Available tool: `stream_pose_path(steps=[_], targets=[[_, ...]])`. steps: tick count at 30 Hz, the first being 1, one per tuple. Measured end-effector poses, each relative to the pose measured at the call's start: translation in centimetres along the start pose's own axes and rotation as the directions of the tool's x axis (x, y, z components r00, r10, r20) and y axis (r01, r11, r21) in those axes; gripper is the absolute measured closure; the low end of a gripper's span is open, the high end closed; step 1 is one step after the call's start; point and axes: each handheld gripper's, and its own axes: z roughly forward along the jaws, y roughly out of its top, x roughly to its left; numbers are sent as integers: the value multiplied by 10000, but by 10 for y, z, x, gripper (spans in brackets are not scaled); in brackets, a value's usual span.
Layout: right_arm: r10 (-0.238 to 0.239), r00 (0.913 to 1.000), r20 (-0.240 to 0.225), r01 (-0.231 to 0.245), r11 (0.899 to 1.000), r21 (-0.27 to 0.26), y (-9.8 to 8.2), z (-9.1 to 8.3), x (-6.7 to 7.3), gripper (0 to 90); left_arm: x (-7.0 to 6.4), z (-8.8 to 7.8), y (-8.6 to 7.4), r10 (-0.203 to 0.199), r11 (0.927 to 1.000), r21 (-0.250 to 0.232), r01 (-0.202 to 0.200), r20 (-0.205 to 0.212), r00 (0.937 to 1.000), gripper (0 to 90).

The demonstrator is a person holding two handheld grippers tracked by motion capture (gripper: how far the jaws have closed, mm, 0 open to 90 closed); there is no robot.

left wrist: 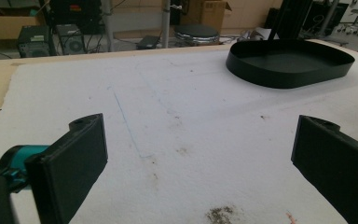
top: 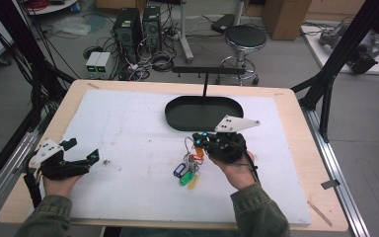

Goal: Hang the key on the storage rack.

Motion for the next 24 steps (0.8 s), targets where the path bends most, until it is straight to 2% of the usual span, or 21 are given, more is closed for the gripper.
stream_pose_path(steps=[9,18,24], targets=[[208,9997,-144,-213,9991,-361,22,-1,-14,887,0,0,0,5,10000,-1,-5,11,10000,39],[246,9997,-28,-247,9989,-410,43,2,-28,888,0,1,0,-23,10000,-11,23,37,10000,39],[483,9988,47,-479,9971,-587,56,3,-43,887,0,1,0,-27,10000,-16,27,32,10000,39]])
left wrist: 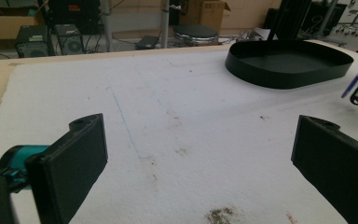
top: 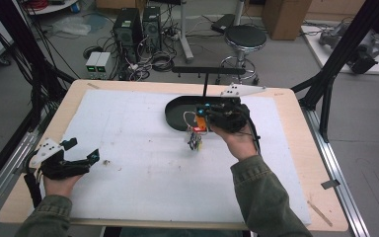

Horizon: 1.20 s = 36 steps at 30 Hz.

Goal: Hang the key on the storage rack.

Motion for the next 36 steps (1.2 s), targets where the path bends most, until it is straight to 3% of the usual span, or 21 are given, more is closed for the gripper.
stream_pose_path(steps=[12,19,28,36], targets=[[371,9993,38,-370,9992,-145,33,9,-23,887,0,2,0,-28,10000,29,28,84,10000,39],[315,9993,180,-316,9995,61,43,19,-31,887,0,2,0,-32,10000,43,32,86,10000,39],[250,9997,12,-251,9996,130,62,24,-50,887,0,2,0,-47,10000,42,46,84,10000,39],[698,9966,443,-703,9975,98,71,27,-66,887,0,2,-1,-40,10000,68,39,76,10000,39]])
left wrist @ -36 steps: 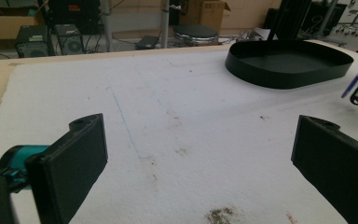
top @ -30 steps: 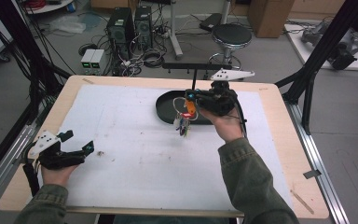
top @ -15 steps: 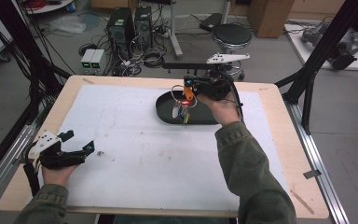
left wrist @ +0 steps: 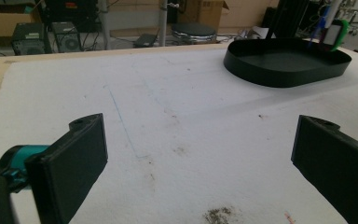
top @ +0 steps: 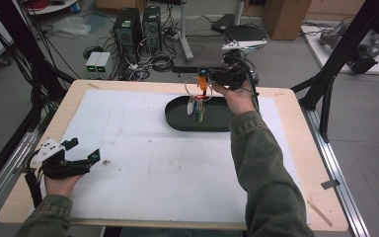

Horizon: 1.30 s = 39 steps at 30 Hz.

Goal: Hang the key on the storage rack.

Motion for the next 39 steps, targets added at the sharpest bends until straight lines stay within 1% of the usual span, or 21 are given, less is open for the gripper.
stream_pose_path(steps=[3,4,5,11,14,15,16,20,24,25,26,27,31,32,33,38,39], targets=[[106,9998,168,-106,9999,0,1,1,-7,887,0,0,0,4,10000,9,-4,-3,10000,39],[106,9998,168,-106,9999,0,1,1,-7,887,0,0,0,4,10000,9,-4,-3,10000,39],[158,9993,326,-159,9999,22,2,2,-12,887,0,0,0,10,10000,27,-10,-8,10000,39],[397,9985,367,-389,9990,-233,4,14,-25,887,0,0,0,13,10000,58,-13,-13,10000,39],[425,9979,496,-419,9990,-131,2,23,-29,887,1,0,0,32,10000,82,-32,-5,10000,39],[425,9979,496,-419,9990,-131,2,23,-29,887,1,0,0,45,10000,88,-45,-4,10000,39],[333,9971,691,-334,9994,4,0,28,-31,887,1,0,0,58,9999,101,-58,-3,10000,39],[482,9960,753,-464,9986,-251,-2,36,-37,887,1,1,-1,47,9999,99,-46,-43,10000,40],[653,9946,802,-631,9975,-303,-4,40,-41,887,1,-1,-1,36,9999,98,-36,-49,10000,39],[763,9932,876,-737,9968,-324,-6,42,-44,887,1,-1,-1,30,10000,95,-29,-54,10000,39],[763,9932,876,-737,9968,-324,-6,42,-44,887,1,-1,-1,45,9999,109,-44,-58,10000,39],[958,9895,1079,-927,9951,-333,-7,44,-47,887,1,-1,-1,56,9999,124,-55,-67,10000,39],[1356,9847,1097,-1316,9904,-431,-9,48,-54,887,1,-2,-1,68,9999,145,-67,-81,9999,39],[1356,9847,1097,-1316,9904,-431,-9,48,-54,887,1,-2,-1,54,9999,111,-52,-104,9999,39],[1390,9825,1240,-1351,9900,-398,-10,50,-56,887,1,-2,-2,7,9999,110,-6,-98,10000,39],[1464,9797,1367,-1429,9891,-347,-12,53,-61,887,2,-2,-2,41,9999,131,-39,-92,9999,39],[1478,9781,1464,-1452,9890,-289,-14,55,-62,887,2,-1,-2,11,9999,120,-10,-83,10000,39]])
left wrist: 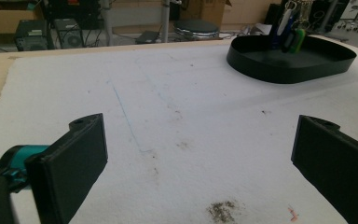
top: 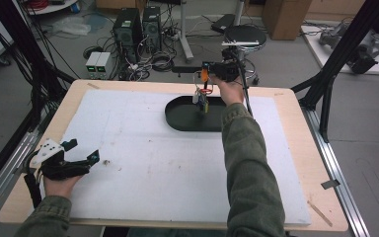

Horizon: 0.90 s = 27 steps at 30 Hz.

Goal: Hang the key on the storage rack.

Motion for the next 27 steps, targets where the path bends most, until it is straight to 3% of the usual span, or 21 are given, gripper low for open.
stream_pose_path(steps=[10,12,16,21,22,24,26,27], targets=[[120,9998,163,-121,9999,85,-3,9,1,855,0,0,0,-19,10000,-22,19,6,10000,39],[258,9997,-33,-258,9996,115,-3,8,4,740,0,0,0,-27,10000,-18,27,-2,10000,39],[156,9995,-262,-148,9994,306,-2,6,10,636,0,0,0,-50,10000,-38,49,-7,10000,39],[-100,9998,-179,108,9990,436,-1,3,19,447,0,0,0,-56,10000,-74,56,18,10000,39],[-100,9998,-179,108,9990,436,-1,3,19,447,0,0,0,-93,9999,-104,93,20,10000,39],[-504,9987,66,499,9965,675,-2,2,26,303,0,0,0,-111,9999,-131,111,34,9999,39],[-643,9979,103,634,9954,719,-3,1,32,207,0,0,1,-109,9999,-121,110,40,9999,39],[-643,9979,103,634,9954,719,-3,1,32,207,0,0,1,-111,9999,-128,112,49,9999,39]])
